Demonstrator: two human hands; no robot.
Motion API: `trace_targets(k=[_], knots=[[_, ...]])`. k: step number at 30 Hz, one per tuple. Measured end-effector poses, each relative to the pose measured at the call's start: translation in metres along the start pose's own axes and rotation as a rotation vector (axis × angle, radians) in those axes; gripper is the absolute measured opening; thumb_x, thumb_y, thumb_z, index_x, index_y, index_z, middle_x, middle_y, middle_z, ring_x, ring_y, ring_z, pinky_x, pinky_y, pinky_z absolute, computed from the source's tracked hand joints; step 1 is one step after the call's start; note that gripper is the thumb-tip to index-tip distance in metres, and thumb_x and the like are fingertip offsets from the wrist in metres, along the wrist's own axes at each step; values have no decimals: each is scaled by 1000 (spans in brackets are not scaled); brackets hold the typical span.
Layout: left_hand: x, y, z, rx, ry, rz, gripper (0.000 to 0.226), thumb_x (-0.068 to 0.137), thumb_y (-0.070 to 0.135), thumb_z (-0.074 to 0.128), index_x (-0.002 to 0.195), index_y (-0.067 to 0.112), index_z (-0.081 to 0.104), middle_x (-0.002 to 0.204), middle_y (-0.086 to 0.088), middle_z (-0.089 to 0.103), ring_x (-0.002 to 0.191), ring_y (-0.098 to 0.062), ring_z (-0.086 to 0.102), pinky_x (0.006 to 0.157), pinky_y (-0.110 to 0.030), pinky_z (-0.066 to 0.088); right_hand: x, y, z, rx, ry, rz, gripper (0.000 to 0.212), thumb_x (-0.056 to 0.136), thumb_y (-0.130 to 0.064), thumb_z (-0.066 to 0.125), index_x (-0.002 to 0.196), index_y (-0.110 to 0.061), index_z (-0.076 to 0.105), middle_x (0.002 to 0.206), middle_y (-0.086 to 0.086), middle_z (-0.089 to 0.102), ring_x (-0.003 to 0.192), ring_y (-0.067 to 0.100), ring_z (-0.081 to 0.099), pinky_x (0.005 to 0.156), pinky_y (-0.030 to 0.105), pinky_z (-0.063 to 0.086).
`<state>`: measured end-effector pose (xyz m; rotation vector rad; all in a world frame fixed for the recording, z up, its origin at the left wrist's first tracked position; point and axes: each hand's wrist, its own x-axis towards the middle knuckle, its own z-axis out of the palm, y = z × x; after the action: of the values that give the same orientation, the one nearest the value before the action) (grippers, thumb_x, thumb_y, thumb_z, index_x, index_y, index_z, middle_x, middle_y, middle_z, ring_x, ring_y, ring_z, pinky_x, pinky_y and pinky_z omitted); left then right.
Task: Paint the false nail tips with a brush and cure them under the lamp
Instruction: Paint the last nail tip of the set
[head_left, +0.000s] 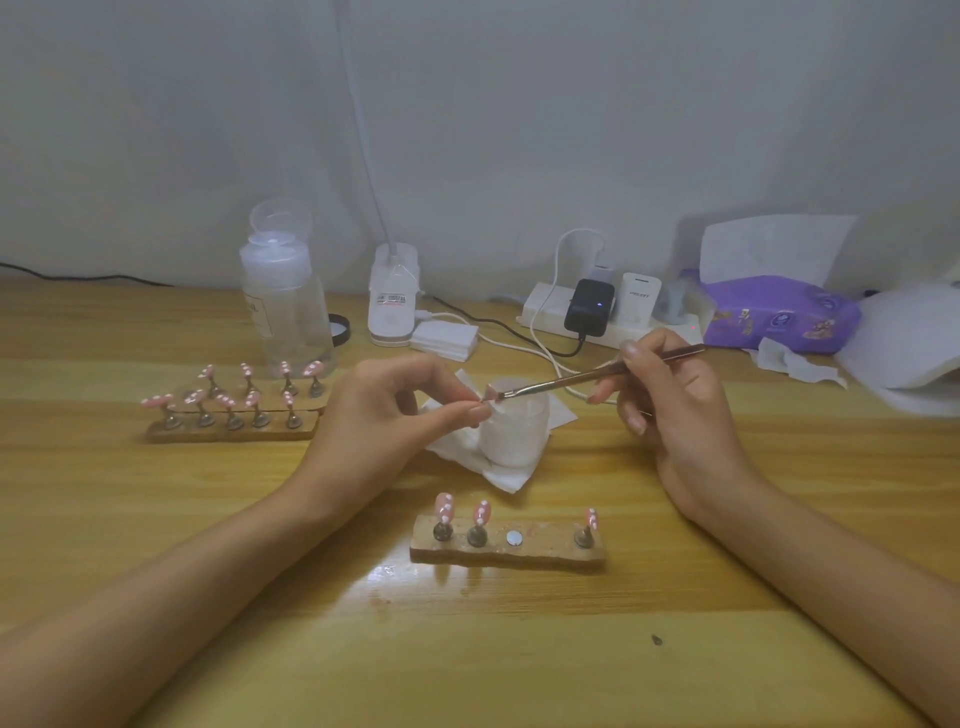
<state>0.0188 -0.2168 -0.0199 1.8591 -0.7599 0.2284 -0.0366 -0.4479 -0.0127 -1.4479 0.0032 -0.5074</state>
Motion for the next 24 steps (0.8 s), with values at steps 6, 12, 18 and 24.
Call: trace_targets(k=[6, 12, 18, 24], knots=[[0, -1, 1, -16, 6, 1, 16, 70, 52, 72, 72, 36, 72, 77, 20, 72, 51, -1, 44, 51, -16, 42, 0, -1, 1, 29, -62, -39, 24, 95, -29, 57, 72, -24, 52, 71, 10, 73, 39, 11, 39, 42, 18, 33], [0, -1, 0, -8, 3, 11, 20, 70, 57, 69, 74, 37, 72, 80, 20, 73, 52, -4, 46, 51, -22, 45, 0, 1, -1, -34, -19, -30, 28, 101, -13, 50, 73, -18, 47, 65, 10, 70, 37, 10, 35, 42, 19, 30], [-2, -2, 1, 32, 5, 43, 15, 73, 54, 70, 73, 39, 70, 78, 20, 71, 53, -6, 43, 53, -30, 43, 2, -5, -7, 5, 49, -56, 34, 100, -14, 50, 68, -24, 47, 55, 7, 63, 37, 10, 36, 41, 19, 26], [-3, -1, 0, 36, 3, 54, 14, 73, 55, 69, 72, 41, 68, 77, 19, 70, 55, -7, 44, 54, -33, 43, 13, -16, -21, -41, 126, -64, 34, 99, -11, 50, 66, -21, 48, 47, 3, 56, 37, 11, 40, 38, 18, 32]])
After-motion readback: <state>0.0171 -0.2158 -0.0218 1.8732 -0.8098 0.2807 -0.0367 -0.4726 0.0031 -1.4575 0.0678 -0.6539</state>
